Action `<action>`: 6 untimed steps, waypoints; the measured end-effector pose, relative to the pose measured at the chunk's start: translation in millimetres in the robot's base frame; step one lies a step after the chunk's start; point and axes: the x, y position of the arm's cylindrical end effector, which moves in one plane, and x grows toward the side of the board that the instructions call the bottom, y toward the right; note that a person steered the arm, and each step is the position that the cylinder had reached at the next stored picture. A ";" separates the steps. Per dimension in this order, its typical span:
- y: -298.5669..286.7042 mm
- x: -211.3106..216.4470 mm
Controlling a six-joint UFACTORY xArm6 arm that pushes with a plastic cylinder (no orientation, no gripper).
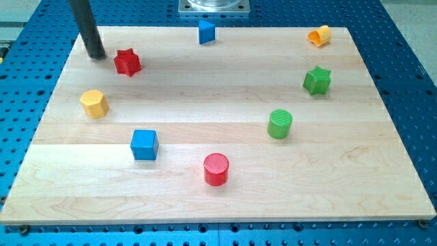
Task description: Place the hexagon at the bottom of the red star
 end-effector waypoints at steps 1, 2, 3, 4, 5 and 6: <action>64.2 9.4; 54.3 6.7; -48.0 63.6; -53.1 96.6; -19.8 128.0; -14.9 159.6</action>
